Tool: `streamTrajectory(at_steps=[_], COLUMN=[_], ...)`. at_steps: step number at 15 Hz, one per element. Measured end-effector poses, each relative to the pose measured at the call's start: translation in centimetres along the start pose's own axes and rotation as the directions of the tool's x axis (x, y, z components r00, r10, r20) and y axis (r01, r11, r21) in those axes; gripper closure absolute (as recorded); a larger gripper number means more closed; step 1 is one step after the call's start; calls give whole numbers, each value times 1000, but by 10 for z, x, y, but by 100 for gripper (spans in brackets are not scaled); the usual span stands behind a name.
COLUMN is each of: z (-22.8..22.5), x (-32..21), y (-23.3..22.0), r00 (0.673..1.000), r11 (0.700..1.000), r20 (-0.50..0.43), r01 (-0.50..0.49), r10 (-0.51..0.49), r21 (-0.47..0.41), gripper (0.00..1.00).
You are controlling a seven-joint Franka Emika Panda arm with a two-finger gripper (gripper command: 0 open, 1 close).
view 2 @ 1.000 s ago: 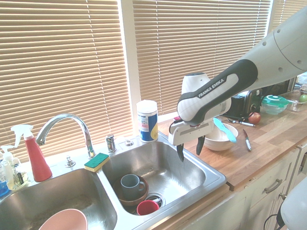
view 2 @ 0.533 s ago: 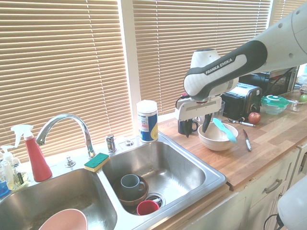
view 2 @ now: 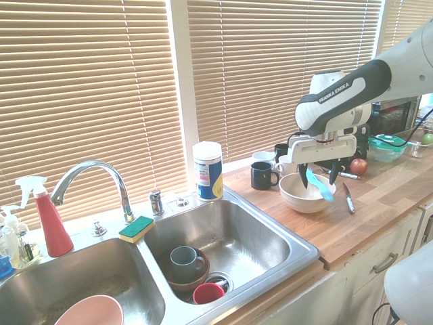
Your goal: Put the knife into the sink
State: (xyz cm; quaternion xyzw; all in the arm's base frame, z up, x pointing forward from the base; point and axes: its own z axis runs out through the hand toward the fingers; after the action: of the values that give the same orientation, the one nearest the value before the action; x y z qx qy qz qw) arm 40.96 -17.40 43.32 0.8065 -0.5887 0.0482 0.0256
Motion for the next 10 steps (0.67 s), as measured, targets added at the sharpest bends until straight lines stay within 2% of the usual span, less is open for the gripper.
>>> streamTrajectory(at_steps=[2, 3, 10], z=[8, 13, 33], x=[5, 8, 28], y=[0, 0, 10], r00=[1000, 1000, 999], r11=[1000, 1000, 999], r20=[-2, -1, -3], r01=[-8, -13, -45], r10=[8, 13, 45], r21=[5, 6, 28], gripper=[0, 100, 100])
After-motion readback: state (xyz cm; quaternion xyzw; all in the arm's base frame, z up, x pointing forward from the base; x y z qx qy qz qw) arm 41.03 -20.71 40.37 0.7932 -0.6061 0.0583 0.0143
